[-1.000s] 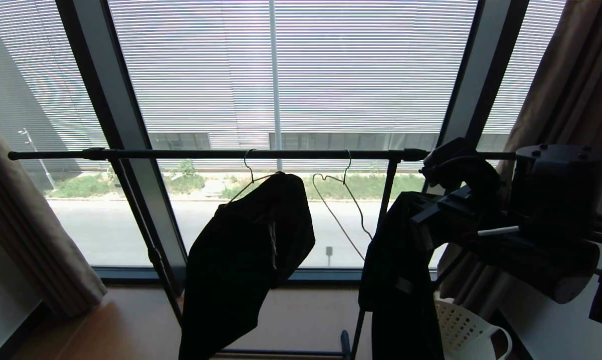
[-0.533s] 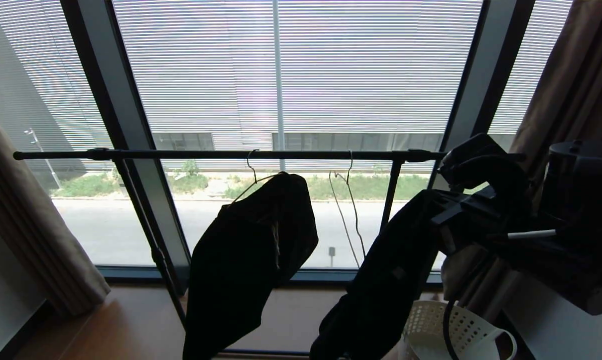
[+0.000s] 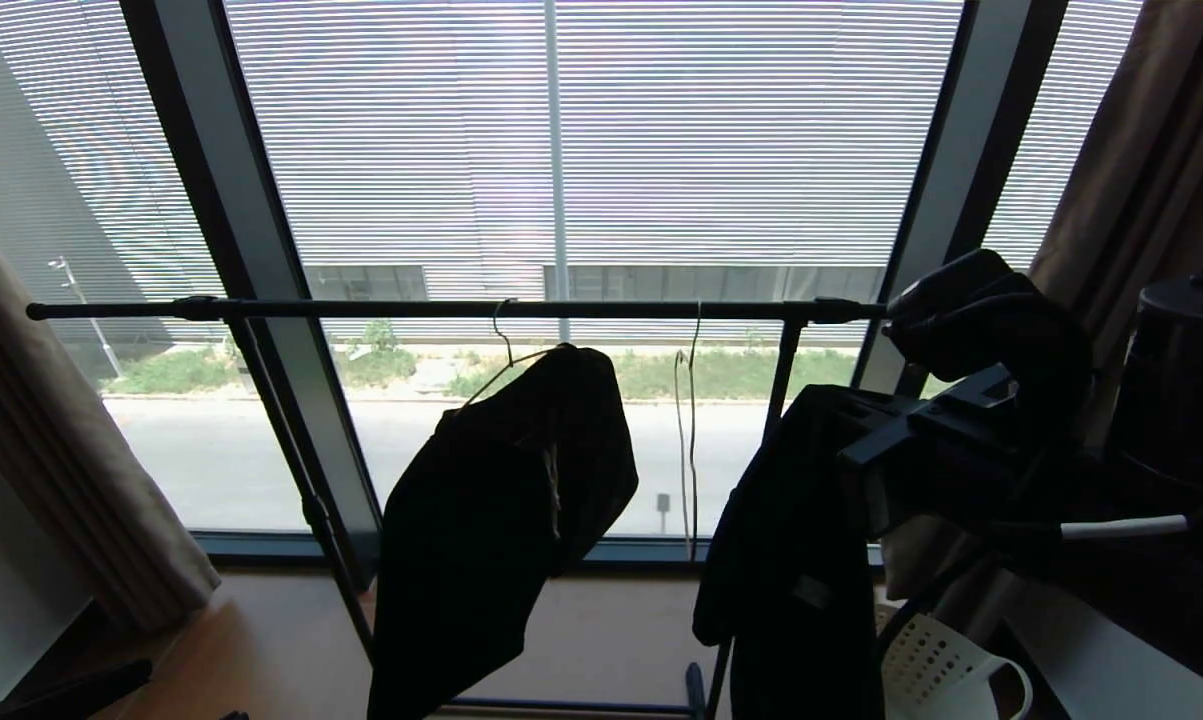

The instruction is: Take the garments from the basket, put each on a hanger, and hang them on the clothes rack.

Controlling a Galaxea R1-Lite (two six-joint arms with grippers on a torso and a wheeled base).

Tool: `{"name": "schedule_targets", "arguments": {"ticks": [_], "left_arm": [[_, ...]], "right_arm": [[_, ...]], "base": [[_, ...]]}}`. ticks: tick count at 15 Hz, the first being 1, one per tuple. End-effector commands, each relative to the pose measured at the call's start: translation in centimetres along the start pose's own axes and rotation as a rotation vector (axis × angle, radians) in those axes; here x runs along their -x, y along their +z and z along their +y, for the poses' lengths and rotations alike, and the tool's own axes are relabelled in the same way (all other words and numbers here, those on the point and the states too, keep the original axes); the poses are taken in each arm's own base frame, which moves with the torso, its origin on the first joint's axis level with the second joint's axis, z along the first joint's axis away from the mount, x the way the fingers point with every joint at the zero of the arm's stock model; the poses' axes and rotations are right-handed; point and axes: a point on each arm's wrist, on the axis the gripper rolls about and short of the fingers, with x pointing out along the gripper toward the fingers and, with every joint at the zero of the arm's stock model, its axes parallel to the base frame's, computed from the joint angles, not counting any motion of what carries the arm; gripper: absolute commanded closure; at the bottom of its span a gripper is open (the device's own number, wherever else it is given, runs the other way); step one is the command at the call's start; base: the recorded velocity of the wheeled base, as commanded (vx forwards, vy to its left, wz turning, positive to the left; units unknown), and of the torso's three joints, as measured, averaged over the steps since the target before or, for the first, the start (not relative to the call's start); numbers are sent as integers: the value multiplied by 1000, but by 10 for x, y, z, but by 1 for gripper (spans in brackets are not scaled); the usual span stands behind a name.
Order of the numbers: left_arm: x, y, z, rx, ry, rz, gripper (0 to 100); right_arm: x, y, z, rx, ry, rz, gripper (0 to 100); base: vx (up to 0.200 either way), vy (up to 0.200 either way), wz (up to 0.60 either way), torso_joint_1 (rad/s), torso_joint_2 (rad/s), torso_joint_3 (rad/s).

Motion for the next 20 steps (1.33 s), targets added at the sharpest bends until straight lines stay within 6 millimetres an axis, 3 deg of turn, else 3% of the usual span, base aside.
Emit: {"name": "schedule_targets", "arguments": {"ticks": [1,4,9,16,20], "left_arm": [[-71,25,-13,7,-107,181,0],[-110,28,-22,-6,-142,241,0],[-157,42,-51,19,-221,257,0],[-220,52,-74,56,-210,284,0],[-238,55,-89,65,-200,270,0]], "right_arm": [[-17,1,11,8,-33,23,100],[-43,11,22,-62,-141,7,100],[-61,22,41,-111,-176,-12,100],[-65,31,62,-142,-167,-39,100],[-64,31,63,-152,-186,-39,100]], "base": [[0,0,0,0,0,0],[0,0,0,0,0,0],[0,0,0,0,0,0],[0,0,0,0,0,0],[0,0,0,0,0,0]]}}
